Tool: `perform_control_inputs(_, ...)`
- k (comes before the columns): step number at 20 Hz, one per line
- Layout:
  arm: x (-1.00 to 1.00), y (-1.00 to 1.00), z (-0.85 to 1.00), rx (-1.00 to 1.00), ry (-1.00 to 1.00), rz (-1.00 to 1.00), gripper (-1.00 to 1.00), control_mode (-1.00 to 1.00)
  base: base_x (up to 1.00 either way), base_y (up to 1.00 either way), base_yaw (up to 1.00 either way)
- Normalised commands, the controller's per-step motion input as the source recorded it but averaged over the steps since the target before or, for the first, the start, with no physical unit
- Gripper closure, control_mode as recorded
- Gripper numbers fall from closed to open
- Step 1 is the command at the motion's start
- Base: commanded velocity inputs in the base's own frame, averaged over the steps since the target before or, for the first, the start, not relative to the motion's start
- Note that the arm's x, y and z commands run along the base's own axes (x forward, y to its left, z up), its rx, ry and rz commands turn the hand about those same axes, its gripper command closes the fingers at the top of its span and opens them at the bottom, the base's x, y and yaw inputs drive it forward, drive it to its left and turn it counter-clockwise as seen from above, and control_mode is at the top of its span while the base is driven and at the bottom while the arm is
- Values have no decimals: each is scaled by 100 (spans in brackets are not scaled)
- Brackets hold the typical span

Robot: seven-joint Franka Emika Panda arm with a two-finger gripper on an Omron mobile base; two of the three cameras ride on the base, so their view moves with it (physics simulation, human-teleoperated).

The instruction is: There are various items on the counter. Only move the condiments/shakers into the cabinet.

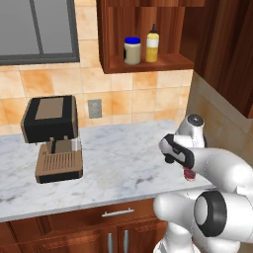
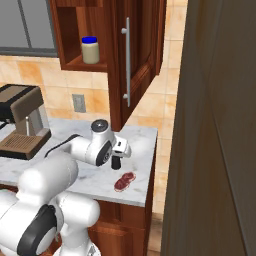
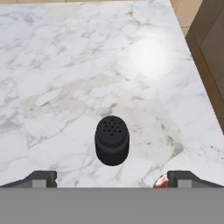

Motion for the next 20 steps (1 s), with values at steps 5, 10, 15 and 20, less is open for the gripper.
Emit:
perform_control_inputs(5,19,0,-10,0,0,0,-100,-100,0,0,0)
perform_control_inputs(10,12,0,-5,0,0,0,-100,-100,0,0,0)
perform_control_inputs(15,3,0,-7,0,0,0,-100,-100,0,0,0)
perform_control_inputs(20,6,0,-9,0,0,0,-100,-100,0,0,0)
